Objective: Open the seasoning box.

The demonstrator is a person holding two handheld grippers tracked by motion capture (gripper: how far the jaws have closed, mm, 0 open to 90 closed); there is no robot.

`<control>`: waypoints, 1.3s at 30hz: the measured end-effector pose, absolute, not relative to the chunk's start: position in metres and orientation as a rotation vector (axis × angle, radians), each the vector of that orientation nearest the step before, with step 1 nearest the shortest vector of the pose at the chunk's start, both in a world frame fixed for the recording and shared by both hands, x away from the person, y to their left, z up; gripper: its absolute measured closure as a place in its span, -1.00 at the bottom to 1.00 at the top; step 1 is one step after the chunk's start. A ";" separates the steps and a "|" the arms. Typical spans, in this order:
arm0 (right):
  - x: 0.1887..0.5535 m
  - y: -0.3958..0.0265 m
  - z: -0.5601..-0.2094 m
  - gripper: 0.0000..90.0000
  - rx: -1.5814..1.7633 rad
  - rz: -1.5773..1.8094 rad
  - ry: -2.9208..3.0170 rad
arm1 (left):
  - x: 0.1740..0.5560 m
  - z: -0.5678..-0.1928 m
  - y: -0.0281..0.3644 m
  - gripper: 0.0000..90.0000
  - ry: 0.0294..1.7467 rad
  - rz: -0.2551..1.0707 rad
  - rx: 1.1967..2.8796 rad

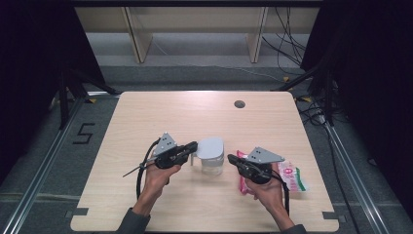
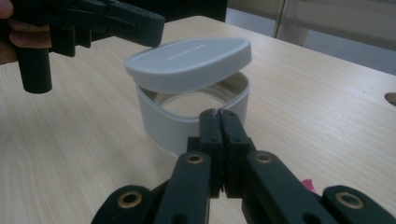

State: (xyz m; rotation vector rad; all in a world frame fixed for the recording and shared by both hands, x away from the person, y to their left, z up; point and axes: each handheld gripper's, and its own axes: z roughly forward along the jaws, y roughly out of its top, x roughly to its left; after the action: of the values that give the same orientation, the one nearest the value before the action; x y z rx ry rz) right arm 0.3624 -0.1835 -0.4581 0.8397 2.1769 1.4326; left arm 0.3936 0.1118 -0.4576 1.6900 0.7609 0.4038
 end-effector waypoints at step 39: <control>0.368 -0.156 -0.444 1.00 0.868 1.496 2.190 | 0.366 -0.469 0.132 0.11 0.743 0.372 1.791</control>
State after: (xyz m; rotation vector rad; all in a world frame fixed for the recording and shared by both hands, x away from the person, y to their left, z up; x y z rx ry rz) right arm 0.3680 -0.1562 -0.4440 0.8681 2.1896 1.4963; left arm 0.3656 0.1325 -0.4687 1.7909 0.7426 0.3724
